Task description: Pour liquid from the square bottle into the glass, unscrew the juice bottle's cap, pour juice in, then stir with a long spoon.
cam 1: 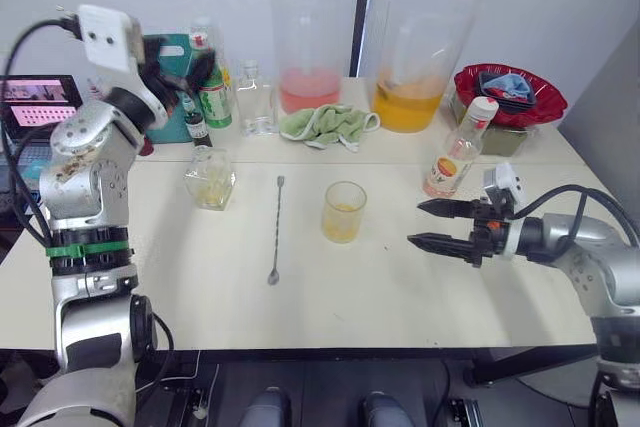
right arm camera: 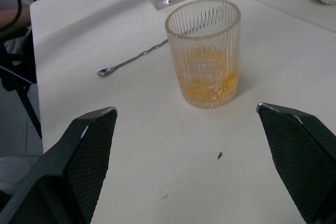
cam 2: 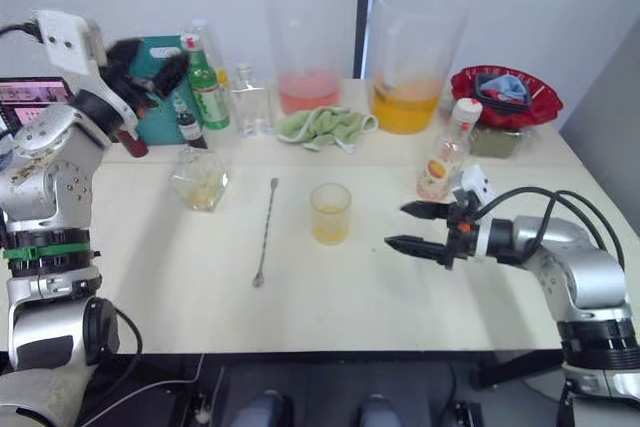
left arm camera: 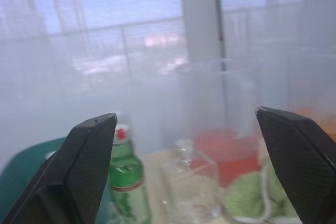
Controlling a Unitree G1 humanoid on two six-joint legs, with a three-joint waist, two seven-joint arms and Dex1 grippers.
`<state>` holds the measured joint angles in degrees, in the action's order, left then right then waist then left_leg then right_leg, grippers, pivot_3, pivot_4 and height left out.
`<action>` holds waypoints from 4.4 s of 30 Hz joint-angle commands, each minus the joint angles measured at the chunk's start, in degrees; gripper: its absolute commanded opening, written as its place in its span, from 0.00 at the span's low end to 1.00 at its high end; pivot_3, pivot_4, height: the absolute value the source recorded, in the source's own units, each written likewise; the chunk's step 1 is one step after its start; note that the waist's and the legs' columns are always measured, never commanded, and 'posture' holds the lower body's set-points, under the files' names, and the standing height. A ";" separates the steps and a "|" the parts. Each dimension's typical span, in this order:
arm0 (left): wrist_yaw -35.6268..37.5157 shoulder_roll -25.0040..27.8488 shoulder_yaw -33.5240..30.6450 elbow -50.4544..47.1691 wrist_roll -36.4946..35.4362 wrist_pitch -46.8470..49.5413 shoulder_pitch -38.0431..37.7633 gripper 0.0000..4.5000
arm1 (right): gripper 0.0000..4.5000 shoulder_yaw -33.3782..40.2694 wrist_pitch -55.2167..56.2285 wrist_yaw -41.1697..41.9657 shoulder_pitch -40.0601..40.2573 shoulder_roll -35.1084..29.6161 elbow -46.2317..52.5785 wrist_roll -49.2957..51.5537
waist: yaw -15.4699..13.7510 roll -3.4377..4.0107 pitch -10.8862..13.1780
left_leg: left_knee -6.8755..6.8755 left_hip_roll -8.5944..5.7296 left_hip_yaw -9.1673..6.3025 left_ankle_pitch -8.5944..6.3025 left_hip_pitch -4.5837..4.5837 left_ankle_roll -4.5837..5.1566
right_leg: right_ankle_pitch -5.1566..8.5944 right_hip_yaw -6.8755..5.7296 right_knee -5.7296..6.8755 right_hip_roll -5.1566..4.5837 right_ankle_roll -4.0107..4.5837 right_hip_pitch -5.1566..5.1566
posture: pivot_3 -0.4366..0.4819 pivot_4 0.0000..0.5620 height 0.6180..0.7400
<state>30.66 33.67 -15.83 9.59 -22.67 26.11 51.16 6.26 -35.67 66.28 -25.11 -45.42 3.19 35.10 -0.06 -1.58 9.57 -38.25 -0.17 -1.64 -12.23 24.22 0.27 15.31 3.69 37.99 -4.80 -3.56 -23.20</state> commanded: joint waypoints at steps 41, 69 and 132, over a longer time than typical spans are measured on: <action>27.29 7.33 1.89 -28.78 -15.64 -3.90 -38.79 1.00 | 1.00 17.38 23.19 -30.88 14.82 16.01 3.24 -4.98 | 0.96 0.03 0.01 | 0.38 0.08 0.08 0.02 -0.44 -0.04 | 0.01 0.21 -0.34 -0.10 0.01 0.08 | 0.48 0.27 1.00; 10.91 4.82 -3.56 -45.99 -13.08 -5.27 -53.24 1.00 | 1.00 8.51 37.49 -28.77 -34.89 13.74 -58.94 -19.68 | 1.36 0.06 0.03 | 0.48 0.03 0.26 -0.01 -0.40 0.01 | 0.01 0.22 -0.47 -0.25 0.02 0.07 | 0.48 0.27 1.00; 37.77 9.53 6.58 -29.47 -14.47 -9.76 -39.95 1.00 | 0.65 -5.09 6.41 -13.99 6.74 13.51 21.72 4.01 | 1.06 0.17 0.09 | 0.41 0.20 -0.03 -0.03 -0.44 0.05 | 0.01 0.08 -0.82 0.00 0.02 0.25 | 0.48 0.27 1.00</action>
<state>68.37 42.51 -7.50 -17.77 -36.20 17.31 11.20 0.31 -30.00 50.26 -17.16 -30.73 24.92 37.77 1.00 -1.40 9.65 -37.83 0.02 -1.68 -12.26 23.79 0.32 15.32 3.77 37.18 -4.80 -3.54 -22.97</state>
